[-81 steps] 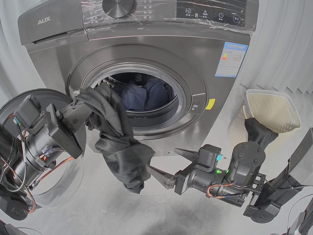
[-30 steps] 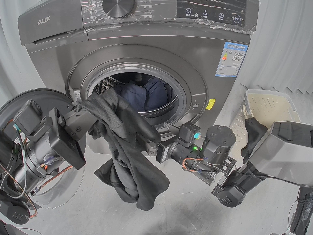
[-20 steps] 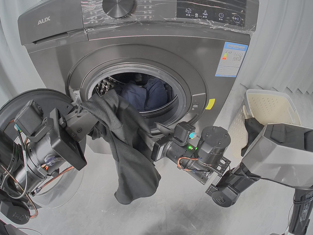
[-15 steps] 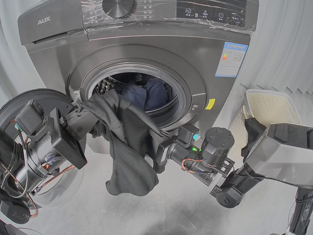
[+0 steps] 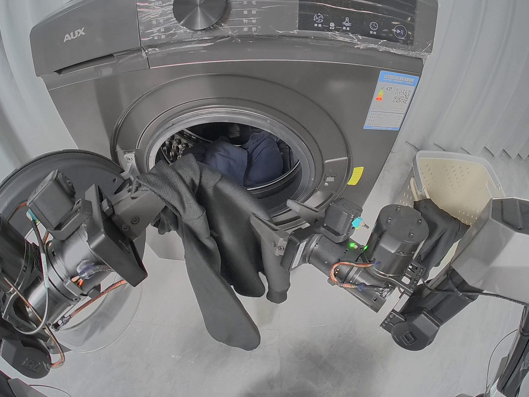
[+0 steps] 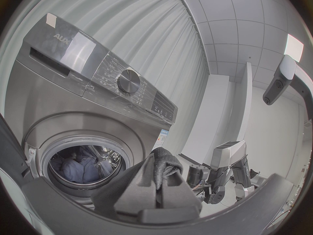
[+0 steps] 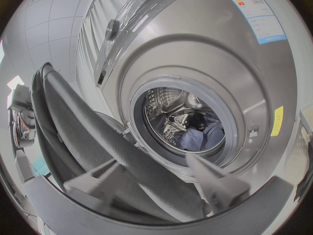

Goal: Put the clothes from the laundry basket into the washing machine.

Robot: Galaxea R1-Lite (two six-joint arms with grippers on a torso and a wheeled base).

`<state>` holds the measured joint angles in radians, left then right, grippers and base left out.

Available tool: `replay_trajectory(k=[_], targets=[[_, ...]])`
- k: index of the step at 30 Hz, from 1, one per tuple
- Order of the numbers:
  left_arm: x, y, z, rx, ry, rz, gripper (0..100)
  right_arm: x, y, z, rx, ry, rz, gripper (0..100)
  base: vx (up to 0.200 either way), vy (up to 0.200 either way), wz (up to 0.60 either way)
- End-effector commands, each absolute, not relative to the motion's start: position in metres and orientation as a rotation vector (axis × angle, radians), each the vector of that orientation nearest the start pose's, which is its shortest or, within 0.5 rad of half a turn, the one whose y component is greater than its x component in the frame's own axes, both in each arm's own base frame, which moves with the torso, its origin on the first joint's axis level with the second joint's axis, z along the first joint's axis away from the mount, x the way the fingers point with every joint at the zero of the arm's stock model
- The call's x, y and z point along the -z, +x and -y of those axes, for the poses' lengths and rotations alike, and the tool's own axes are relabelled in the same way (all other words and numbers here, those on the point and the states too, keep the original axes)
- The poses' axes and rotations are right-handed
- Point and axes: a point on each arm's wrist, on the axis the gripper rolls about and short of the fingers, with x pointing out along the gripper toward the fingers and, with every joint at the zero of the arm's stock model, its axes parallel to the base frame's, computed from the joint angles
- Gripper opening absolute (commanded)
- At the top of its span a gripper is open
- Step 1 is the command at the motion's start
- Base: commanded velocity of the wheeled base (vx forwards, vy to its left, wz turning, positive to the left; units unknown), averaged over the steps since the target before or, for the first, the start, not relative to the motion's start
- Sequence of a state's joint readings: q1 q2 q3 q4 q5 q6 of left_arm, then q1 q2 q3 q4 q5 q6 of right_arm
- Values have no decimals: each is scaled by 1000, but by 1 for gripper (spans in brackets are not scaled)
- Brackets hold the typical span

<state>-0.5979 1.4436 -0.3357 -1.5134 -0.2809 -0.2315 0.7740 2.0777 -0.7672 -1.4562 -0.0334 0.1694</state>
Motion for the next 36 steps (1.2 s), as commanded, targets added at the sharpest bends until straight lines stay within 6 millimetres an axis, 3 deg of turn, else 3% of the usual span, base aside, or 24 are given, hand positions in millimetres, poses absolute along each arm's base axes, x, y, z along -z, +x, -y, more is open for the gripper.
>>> replay_trajectory(k=[1,9,15,27,36], targets=[[-214,163,119,913,-279,306,0,-139,253,-242,-742,224,87,100,0,0,0],[-219,161,119,921,-282,330,0,-114,247,-241,-748,183,-8,100,0,0,0],[-220,160,119,926,-282,334,0,-100,259,-254,-755,172,-16,100,0,0,0],[-218,160,120,925,-280,329,0,-94,268,-278,-815,169,13,100,0,0,0],[-217,162,119,914,-276,326,0,-93,264,-288,-867,175,24,100,0,0,0]])
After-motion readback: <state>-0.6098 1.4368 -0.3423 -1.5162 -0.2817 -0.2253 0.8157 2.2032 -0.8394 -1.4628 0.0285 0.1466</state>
